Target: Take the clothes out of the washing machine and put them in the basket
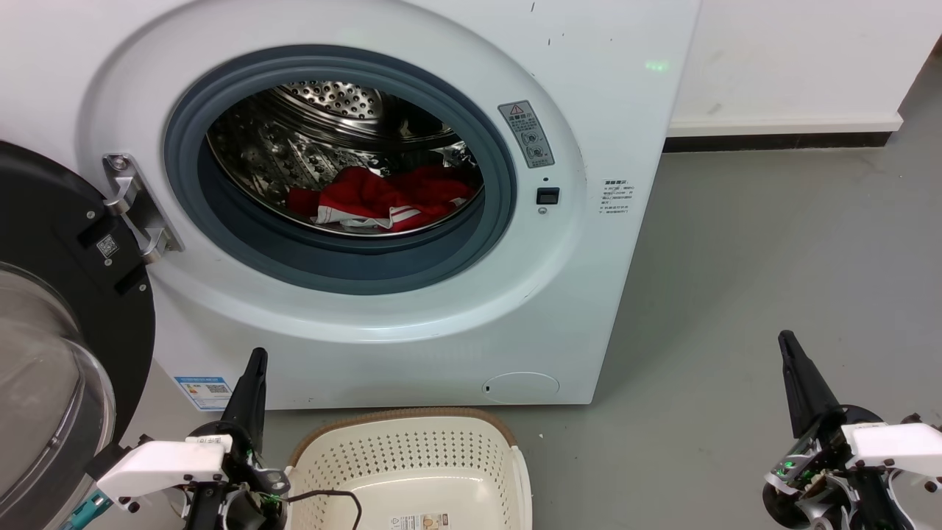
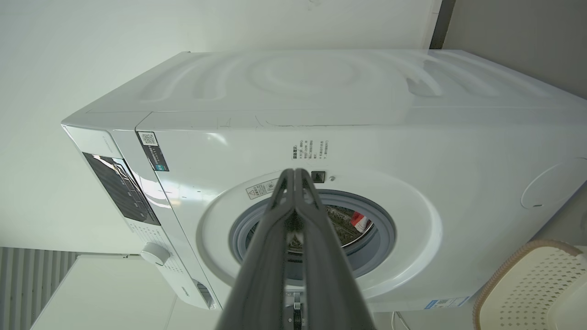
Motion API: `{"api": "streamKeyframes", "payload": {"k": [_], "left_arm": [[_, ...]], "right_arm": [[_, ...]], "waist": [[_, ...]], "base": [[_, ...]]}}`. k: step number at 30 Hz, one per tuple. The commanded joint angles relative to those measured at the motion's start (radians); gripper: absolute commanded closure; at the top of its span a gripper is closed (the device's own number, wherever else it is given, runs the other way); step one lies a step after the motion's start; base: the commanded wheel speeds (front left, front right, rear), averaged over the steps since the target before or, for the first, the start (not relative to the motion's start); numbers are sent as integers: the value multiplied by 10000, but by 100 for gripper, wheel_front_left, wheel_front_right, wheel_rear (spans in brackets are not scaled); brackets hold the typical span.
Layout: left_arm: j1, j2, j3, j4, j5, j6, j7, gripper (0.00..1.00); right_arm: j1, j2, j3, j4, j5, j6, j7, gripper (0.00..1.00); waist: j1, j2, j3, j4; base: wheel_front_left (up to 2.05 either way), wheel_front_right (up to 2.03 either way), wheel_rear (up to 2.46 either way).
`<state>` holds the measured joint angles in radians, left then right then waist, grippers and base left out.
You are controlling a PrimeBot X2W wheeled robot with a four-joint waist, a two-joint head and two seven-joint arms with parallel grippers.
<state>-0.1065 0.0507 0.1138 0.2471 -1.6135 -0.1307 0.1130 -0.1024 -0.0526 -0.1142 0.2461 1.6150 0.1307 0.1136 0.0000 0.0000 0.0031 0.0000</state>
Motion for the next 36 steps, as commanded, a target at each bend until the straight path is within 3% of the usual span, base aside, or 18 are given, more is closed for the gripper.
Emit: {"api": "streamKeyframes", "payload": {"k": [1, 23, 24, 36], "left_arm": [[-53, -14, 20, -17, 13, -26, 27, 100], [-53, -14, 20, -17, 13, -26, 28, 100], [11, -2, -8, 32, 1, 0, -3, 0], [-27, -2, -567, -176, 330, 1, -566, 0]], "right_arm": [[-139, 38, 7, 13, -44, 0, -13, 100], [-139, 38, 7, 13, -44, 0, -12, 100], [15, 0, 1, 23, 1, 2, -2, 0], [338, 5, 396, -448, -497, 0, -565, 0]], "waist": [[0, 0, 0, 0], [0, 0, 0, 0], [0, 0, 0, 0], [0, 0, 2, 4]], "base": [[0, 0, 0], [0, 0, 0], [0, 0, 0], [0, 0, 0]]}}
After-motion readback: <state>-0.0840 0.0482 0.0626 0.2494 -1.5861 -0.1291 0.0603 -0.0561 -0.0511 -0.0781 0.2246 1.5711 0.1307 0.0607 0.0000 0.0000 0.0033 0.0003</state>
